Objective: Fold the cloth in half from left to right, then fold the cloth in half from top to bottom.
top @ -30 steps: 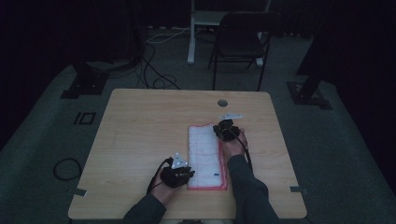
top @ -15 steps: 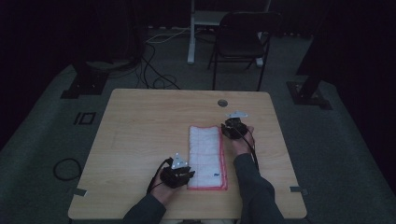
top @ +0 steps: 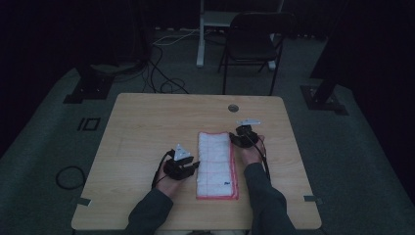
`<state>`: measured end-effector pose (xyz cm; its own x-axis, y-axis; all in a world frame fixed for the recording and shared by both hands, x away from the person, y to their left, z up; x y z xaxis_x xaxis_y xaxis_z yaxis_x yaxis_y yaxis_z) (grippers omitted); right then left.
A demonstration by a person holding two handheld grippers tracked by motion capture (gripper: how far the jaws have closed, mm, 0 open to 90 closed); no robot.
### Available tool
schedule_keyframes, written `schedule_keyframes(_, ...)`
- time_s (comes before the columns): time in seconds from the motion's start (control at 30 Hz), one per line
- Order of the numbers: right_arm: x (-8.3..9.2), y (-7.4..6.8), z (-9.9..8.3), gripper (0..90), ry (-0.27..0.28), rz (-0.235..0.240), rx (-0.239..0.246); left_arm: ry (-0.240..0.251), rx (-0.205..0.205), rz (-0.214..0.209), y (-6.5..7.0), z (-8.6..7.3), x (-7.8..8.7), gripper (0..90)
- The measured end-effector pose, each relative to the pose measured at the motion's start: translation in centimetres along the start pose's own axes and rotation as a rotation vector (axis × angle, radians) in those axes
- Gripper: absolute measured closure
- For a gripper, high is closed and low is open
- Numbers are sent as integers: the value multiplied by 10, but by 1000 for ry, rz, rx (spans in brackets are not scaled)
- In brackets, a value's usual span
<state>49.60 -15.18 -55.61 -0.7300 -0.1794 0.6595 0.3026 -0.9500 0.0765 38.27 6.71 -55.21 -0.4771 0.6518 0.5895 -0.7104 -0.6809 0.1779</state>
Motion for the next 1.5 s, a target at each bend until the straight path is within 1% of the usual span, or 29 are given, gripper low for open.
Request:
schedule_keyframes(0.1, -1, -1, -2, 593, -5, 10, -7, 10, 14, 16, -10, 7, -5, 627)
schedule_keyframes(0.17, -2, -2, -3, 587, -7, 17, -11, 15, 22, 35, -18, 13, -8, 619)
schedule_keyframes(0.23, -2, -2, -3, 580, -7, 25, -19, 25, 45, 50, -26, 19, -11, 613)
schedule_keyframes(0.37, -2, -2, -3, 575, -7, 30, -31, 29, 71, 66, -38, 31, -21, 606)
schedule_keyframes(0.4, -2, -2, -3, 574, -7, 31, -33, 30, 80, 67, -39, 34, -23, 605)
schedule_keyframes(0.57, -3, -1, -3, 568, -9, 38, -44, 23, 93, 79, -46, 41, -37, 602)
schedule_keyframes(0.67, -4, -2, -2, 566, -11, 46, -54, 19, 112, 94, -51, 46, -44, 597)
schedule_keyframes(0.73, -6, -3, -2, 564, -15, 46, -56, 18, 129, 98, -54, 49, -49, 591)
schedule_keyframes(0.8, -7, -2, -1, 565, -18, 47, -61, 16, 137, 103, -56, 52, -53, 583)
schedule_keyframes(0.87, -7, -2, 0, 562, -19, 53, -71, 12, 147, 109, -58, 53, -57, 580)
schedule_keyframes(0.97, -9, -3, 0, 560, -25, 53, -73, 5, 164, 116, -62, 55, -62, 578)
schedule_keyframes(1.03, -10, -2, -1, 560, -27, 58, -77, -1, 164, 123, -64, 56, -64, 578)
schedule_keyframes(1.17, -10, -1, -1, 557, -31, 59, -81, -3, 170, 123, -66, 56, -66, 573)
schedule_keyframes(1.23, -10, 1, 0, 552, -34, 67, -94, -9, 173, 127, -68, 56, -68, 570)
schedule_keyframes(1.37, -9, 1, 2, 541, -37, 77, -96, -23, 185, 131, -70, 53, -72, 566)
schedule_keyframes(1.5, -14, -2, 2, 532, -54, 84, -91, -34, 193, 131, -70, 51, -76, 563)
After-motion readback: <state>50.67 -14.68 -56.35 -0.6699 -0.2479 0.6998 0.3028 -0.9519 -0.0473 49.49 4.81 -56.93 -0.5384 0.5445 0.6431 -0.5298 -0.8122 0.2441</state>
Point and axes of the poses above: each handheld gripper's, and its own axes: x roughly backward along the jaws, z roughly out of its top, y roughly to its right, the point moved 6 cm from there along -x, roughly forward along the jaws, and after that the axes turned 8 degrees about -z, right-handed, at the moved point
